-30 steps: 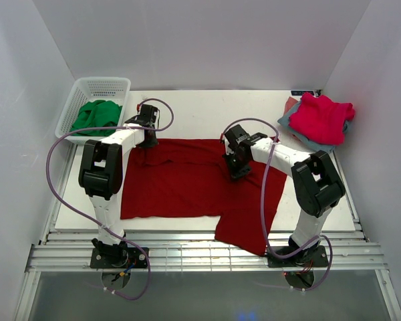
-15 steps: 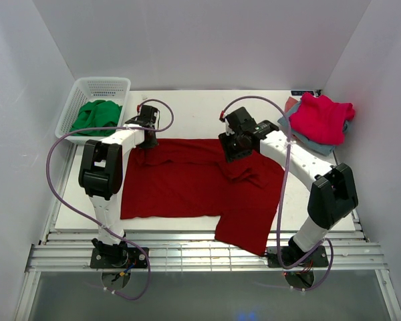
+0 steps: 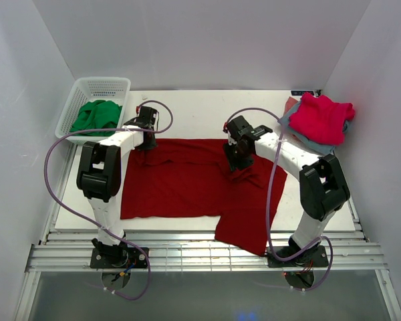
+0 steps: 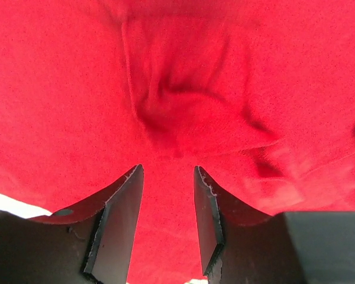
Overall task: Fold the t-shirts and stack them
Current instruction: Fold the flattened tshirt in 1/3 of the way
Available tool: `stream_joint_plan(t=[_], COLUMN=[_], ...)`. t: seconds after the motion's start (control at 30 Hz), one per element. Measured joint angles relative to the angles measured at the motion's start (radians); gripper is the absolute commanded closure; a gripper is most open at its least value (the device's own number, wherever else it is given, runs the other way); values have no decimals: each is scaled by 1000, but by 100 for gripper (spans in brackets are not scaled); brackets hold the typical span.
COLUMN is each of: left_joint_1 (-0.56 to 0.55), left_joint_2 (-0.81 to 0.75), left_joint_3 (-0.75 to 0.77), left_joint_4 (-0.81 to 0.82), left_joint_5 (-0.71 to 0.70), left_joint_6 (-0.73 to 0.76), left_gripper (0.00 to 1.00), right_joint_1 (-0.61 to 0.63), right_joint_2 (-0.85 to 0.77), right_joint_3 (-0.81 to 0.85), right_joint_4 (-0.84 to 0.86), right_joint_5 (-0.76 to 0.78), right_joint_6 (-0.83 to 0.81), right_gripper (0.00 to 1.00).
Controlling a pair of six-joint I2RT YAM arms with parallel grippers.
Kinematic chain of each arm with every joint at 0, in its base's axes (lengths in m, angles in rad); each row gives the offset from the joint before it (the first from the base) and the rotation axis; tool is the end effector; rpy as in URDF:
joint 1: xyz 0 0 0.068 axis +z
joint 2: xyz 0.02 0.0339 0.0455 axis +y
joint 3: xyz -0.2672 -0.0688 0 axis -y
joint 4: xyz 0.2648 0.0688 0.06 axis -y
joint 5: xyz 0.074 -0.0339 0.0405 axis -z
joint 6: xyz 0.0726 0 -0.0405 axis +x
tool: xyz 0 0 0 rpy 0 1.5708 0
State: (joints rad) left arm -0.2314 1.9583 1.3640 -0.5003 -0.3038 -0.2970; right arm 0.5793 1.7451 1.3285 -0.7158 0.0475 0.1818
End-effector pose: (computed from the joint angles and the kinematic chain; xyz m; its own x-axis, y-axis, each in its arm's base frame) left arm 0.4329 -0.0797 0.1350 -0.8522 -0.0861 -0.5161 -0.1715 0.9778 0.1201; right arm 0.3324 0.2133 0.1917 -0.8410 -0.3344 -0.4253 -0.3842 0.9226 0.0345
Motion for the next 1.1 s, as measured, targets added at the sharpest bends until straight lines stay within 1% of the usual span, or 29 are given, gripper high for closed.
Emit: stream_joint_plan(t=[0.17, 0.43, 0.83, 0.93, 0.97, 1.03, 1.07, 1.1], left_joint_1=[0, 0, 0, 0, 0, 0, 0, 0], left_joint_2=[-3, -20, -20, -20, -21, -20, -20, -20], left_joint_3=[0, -13, -16, -16, -16, -16, -16, -16], left_joint_4=[0, 0, 0, 0, 0, 0, 0, 0], left_joint_5=[0, 0, -2, -2, -3, -3, -4, -5], left_joint_6=[0, -1, 0, 0, 0, 0, 0, 0], left_gripper=[100, 100, 100, 100, 100, 100, 100, 100], right_joint_1=[7, 24, 25, 25, 25, 25, 25, 25], right_joint_2=[-25, -45, -2, 27, 35, 45, 48, 48], right_joint_3=[-79, -148, -153, -152, -152, -152, -153, -152], right_joint_4=[-2, 14, 72, 85, 90, 97, 99, 103], right_joint_5=[-46, -78, -108, -112, -112, -115, -116, -119], right_joint_6=[24, 45, 47, 47, 46, 43, 43, 43], right_gripper=[55, 55, 57, 63, 71, 83, 92, 92])
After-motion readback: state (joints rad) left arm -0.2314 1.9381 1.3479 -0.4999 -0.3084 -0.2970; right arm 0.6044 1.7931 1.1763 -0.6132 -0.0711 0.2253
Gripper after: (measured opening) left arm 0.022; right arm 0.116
